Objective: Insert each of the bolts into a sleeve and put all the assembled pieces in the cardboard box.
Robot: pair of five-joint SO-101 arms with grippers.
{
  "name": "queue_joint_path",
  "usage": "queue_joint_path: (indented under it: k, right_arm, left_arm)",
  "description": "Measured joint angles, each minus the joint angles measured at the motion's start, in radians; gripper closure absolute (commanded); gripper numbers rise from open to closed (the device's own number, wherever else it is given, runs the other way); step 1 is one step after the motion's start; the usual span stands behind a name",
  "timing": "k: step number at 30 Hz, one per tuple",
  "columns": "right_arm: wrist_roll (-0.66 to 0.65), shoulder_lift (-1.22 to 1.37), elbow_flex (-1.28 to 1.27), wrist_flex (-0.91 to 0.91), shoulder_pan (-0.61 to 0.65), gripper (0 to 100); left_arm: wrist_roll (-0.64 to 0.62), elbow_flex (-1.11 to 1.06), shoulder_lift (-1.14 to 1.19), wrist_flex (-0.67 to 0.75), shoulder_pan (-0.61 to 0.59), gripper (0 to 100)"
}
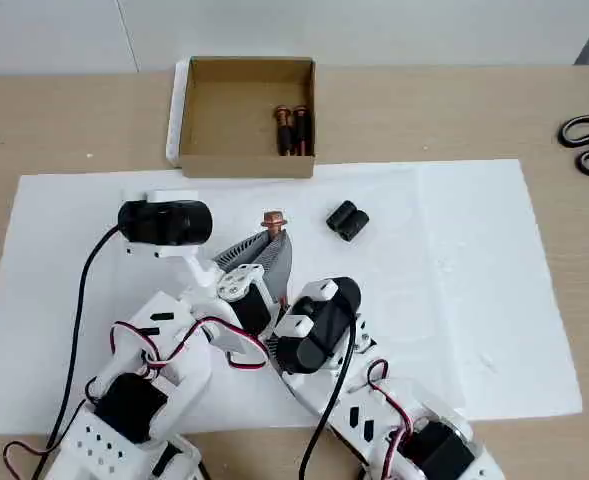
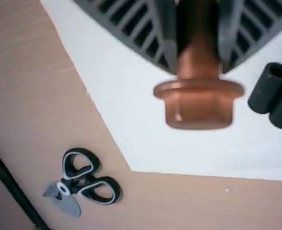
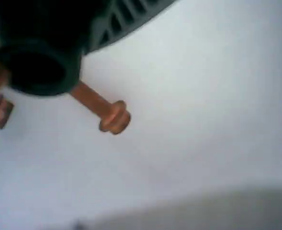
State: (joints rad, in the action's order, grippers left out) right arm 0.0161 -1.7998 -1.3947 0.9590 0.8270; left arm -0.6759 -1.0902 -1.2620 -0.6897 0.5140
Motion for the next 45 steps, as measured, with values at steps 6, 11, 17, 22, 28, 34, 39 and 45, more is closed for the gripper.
queue_joint_path:
  k: [6, 11, 17, 22, 28, 34, 39, 45]
  right_arm:
    - [0.000, 0.000, 0.000, 0.000, 0.000, 99.5]
    - [0.000, 0.000, 0.000, 0.000, -0.038, 99.5]
    - [0.000, 0.000, 0.000, 0.000, -0.040, 99.5]
    - [0.000, 0.000, 0.000, 0.000, -0.040, 99.5]
    - [0.000, 0.000, 0.000, 0.000, -0.040, 99.5]
    - [0.000, 0.000, 0.000, 0.002, -0.041, 99.5]
    - [0.000, 0.000, 0.000, 0.002, -0.041, 99.5]
    - [0.000, 0.002, -0.002, 0.003, -0.120, 99.5]
  left_arm:
    - [0.000, 0.000, 0.000, 0.000, 0.000, 99]
    - [0.000, 0.000, 0.000, 0.000, -0.014, 99]
    - [0.000, 0.000, 0.000, 0.000, -0.028, 99]
    - [0.000, 0.000, 0.000, 0.000, -0.028, 99]
    - [0.000, -0.018, 0.000, 0.002, -0.028, 99]
    - [0.008, -0.041, 0.000, -0.015, 0.012, 99]
    - [0.009, -0.040, 0.000, -0.025, 0.018, 99]
    - [0.009, 0.025, -0.006, -0.124, 0.032, 99]
